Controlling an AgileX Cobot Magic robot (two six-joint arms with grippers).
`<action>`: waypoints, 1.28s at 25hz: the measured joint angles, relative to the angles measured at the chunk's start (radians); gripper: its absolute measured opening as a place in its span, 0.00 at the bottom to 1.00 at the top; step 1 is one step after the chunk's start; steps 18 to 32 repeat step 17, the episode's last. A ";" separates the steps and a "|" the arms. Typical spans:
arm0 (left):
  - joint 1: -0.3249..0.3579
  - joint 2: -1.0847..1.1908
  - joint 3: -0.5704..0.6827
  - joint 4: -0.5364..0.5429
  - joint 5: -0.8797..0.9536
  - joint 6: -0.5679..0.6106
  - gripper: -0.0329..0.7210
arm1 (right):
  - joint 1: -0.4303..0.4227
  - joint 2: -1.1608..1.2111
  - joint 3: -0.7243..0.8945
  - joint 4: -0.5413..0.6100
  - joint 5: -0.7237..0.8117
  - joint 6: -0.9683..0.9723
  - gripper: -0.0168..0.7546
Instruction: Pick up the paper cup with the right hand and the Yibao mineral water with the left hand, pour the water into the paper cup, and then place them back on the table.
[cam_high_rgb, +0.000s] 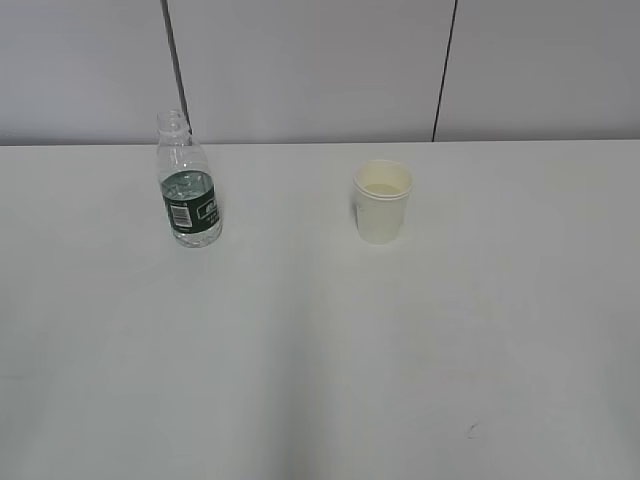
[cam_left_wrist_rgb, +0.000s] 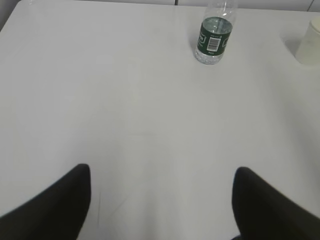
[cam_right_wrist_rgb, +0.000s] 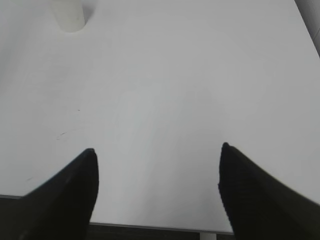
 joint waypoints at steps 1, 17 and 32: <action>0.000 0.000 0.000 0.000 0.000 0.000 0.75 | 0.000 0.000 0.000 0.000 0.000 0.000 0.78; 0.000 0.000 0.000 0.000 0.000 0.000 0.75 | 0.000 0.000 0.000 0.000 0.000 0.000 0.78; 0.000 0.000 0.000 0.000 0.000 0.000 0.75 | 0.000 0.000 0.000 0.000 0.000 0.000 0.78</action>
